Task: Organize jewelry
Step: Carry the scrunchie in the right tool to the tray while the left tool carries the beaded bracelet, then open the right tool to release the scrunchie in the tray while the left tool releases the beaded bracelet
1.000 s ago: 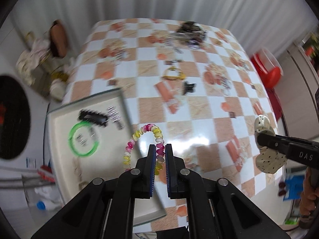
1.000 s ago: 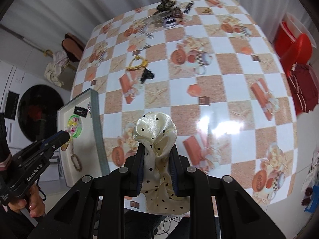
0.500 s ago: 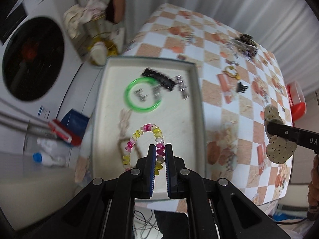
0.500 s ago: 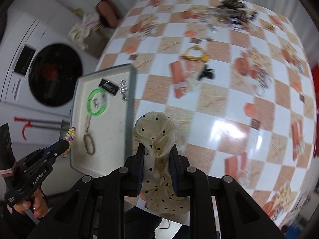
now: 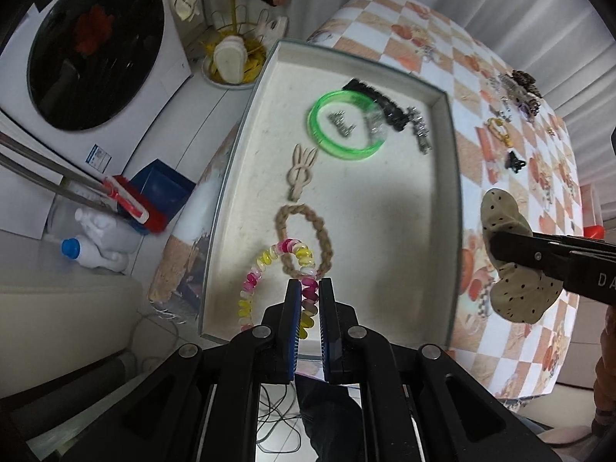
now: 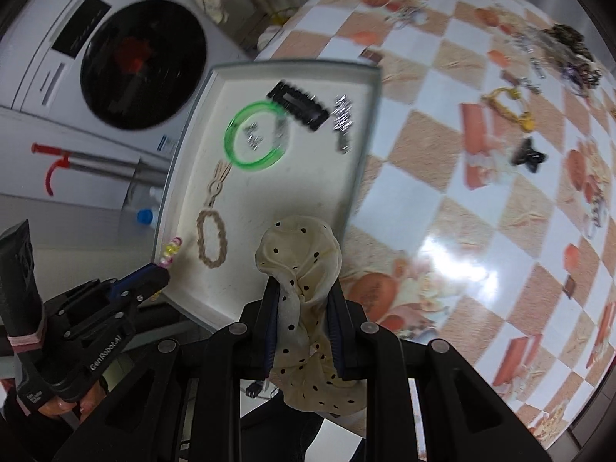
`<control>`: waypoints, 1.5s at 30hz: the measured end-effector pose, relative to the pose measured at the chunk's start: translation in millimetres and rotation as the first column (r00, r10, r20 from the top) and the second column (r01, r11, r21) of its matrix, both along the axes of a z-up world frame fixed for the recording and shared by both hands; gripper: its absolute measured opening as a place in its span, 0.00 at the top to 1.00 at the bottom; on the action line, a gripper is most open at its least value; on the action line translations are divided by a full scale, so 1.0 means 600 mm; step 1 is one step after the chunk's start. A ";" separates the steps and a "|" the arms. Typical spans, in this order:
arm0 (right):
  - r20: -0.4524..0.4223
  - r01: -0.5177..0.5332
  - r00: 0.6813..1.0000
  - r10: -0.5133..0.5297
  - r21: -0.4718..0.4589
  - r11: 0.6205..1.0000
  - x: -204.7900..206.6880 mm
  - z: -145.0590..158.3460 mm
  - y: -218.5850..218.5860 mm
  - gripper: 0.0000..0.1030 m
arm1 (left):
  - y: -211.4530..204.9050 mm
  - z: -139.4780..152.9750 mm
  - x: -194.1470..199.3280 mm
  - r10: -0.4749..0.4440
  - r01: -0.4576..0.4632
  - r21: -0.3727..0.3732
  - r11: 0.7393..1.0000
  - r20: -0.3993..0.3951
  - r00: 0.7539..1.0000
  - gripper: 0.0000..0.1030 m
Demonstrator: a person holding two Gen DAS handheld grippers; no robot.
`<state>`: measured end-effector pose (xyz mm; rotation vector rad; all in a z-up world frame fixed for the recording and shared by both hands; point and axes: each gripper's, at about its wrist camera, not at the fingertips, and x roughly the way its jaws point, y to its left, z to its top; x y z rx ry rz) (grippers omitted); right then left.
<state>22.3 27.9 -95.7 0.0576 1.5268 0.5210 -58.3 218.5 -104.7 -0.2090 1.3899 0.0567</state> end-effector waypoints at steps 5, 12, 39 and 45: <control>-0.042 -0.024 0.999 0.024 -0.003 1.000 -0.003 -0.028 0.028 0.76 | 0.003 -0.023 0.002 -0.003 0.003 0.018 1.000 -0.017 1.000 0.87; -0.065 -0.044 0.997 0.043 -0.011 0.999 0.002 -0.055 0.061 0.76 | -0.006 -0.047 0.008 -0.017 0.019 0.052 0.998 -0.032 0.999 0.87; -0.101 0.022 0.995 -0.026 -0.038 0.999 0.023 -0.141 0.115 0.38 | -0.031 -0.075 0.008 -0.044 0.057 0.167 0.984 -0.081 0.996 0.86; -0.080 0.067 0.995 -0.065 0.023 0.997 0.036 -0.105 0.103 0.34 | -0.043 -0.063 0.015 -0.060 0.072 0.164 0.984 -0.078 0.995 0.86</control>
